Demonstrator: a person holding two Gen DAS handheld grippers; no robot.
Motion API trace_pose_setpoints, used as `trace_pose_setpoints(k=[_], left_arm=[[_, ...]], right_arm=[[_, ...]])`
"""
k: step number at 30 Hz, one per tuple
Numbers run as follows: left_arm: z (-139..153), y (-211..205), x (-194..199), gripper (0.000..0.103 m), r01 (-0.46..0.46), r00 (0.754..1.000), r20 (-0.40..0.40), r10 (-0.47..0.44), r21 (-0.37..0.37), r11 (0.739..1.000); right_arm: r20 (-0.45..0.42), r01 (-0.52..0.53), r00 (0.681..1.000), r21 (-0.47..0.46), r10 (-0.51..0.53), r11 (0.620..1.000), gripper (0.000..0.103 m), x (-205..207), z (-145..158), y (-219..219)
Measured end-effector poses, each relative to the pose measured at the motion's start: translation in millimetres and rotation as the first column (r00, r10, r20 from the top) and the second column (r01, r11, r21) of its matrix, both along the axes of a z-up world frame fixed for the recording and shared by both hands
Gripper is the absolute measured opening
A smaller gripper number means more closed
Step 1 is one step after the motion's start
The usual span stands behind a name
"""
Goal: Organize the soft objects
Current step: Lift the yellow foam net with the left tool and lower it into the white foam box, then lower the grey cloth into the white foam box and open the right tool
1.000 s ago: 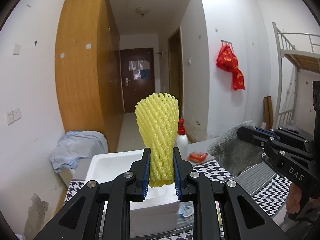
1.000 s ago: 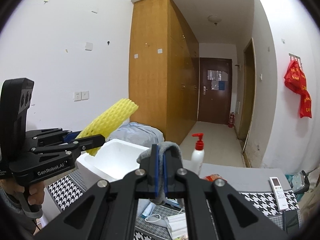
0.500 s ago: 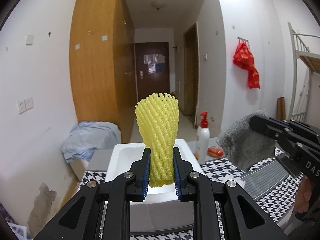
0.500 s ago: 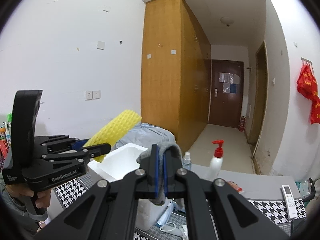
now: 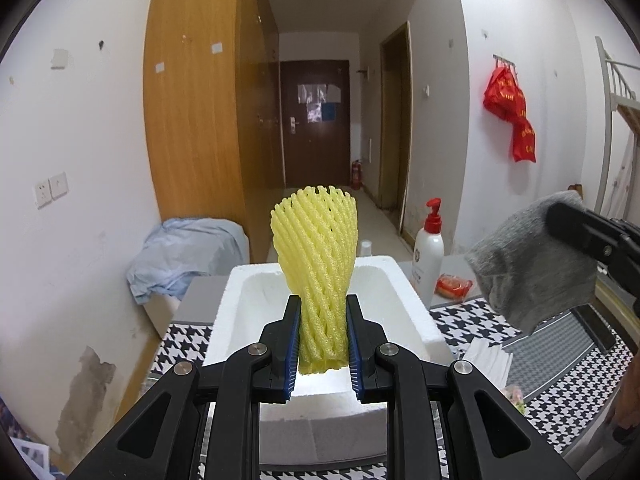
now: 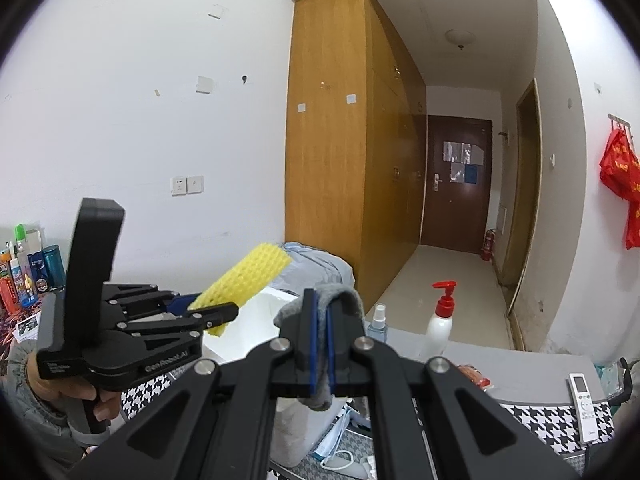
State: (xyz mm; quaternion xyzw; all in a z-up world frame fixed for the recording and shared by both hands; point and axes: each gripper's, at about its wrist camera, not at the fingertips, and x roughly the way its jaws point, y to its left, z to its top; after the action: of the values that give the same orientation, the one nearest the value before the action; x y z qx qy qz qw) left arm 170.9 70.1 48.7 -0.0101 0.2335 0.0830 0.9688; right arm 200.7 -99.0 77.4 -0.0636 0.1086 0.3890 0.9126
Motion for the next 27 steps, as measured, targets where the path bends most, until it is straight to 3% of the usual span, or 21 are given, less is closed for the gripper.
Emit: trace_pose_setpoints(k=[12, 15, 17, 20, 23, 27], left_arm=[[-10, 10, 20, 0.025, -0.022, 0.998, -0.051, 0.022, -0.007, 1.000], [-10, 13, 21, 0.053, -0.029, 0.998, -0.049, 0.028, -0.012, 1.000], [-8, 16, 18, 0.078, -0.043, 0.999, -0.017, 0.043, -0.022, 0.999], [-3, 21, 9, 0.094, -0.072, 0.997, 0.030, 0.072, -0.017, 0.997], [2, 25, 1, 0.101, -0.071, 0.995, 0.063, 0.074, -0.037, 0.997], [5, 28, -5, 0.102, -0.077, 0.994, 0.078, 0.079, -0.035, 0.996]], right_arm=[[-0.021, 0.015, 1.000, -0.025, -0.015, 1.000, 0.006, 9, -7, 7], [-0.019, 0.016, 1.000, -0.029, -0.017, 0.999, 0.006, 9, -7, 7], [-0.020, 0.016, 1.000, -0.030, -0.017, 0.999, 0.006, 8, -7, 7], [-0.021, 0.022, 1.000, -0.031, -0.023, 0.999, 0.006, 8, -8, 7], [-0.022, 0.022, 0.999, -0.032, -0.023, 0.999, 0.006, 8, -7, 7], [-0.018, 0.021, 1.000, -0.033, -0.021, 0.999, 0.006, 7, -5, 11]])
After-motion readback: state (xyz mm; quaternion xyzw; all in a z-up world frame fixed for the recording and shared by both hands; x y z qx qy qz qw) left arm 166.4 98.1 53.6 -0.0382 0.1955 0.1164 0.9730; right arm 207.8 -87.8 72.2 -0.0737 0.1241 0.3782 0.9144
